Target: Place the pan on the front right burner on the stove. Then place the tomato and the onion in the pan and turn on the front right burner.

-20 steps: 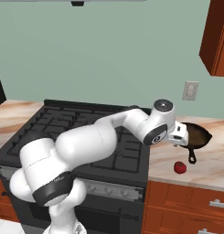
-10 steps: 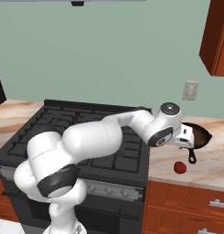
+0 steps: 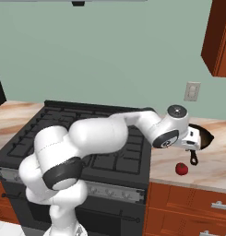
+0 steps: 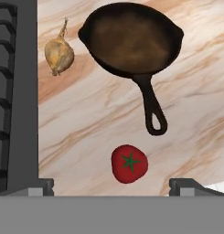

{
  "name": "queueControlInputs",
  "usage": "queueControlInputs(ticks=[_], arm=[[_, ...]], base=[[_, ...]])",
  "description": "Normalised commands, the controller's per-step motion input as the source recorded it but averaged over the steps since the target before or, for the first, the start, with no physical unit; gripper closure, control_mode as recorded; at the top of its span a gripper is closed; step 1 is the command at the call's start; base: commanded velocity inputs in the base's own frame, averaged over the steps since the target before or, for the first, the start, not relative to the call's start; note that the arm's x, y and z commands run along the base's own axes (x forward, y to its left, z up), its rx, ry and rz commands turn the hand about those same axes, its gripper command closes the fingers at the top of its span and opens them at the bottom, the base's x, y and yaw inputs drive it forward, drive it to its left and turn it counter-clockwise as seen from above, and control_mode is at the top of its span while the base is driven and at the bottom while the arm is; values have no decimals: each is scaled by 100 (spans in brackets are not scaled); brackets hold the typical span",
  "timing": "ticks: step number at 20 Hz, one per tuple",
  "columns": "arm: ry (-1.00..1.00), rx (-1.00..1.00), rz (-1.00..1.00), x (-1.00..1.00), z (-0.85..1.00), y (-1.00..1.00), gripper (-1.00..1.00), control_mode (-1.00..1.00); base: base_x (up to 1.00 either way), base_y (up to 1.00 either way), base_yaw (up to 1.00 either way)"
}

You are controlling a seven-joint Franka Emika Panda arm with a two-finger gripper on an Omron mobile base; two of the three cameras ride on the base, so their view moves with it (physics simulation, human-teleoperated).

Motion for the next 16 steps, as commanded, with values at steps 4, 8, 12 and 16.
queueControlInputs(ticks=[4, 8, 12, 16], arm=[[0, 0, 0, 6, -3, -15, -100, -100], [0, 0, 0, 7, -4, -15, -100, -100], [0, 0, 0, 10, -11, -19, -100, -100], [0, 0, 0, 13, -10, -15, -100, -100]], base=[[0, 0, 0], [0, 0, 0], [0, 0, 0], [0, 0, 0]])
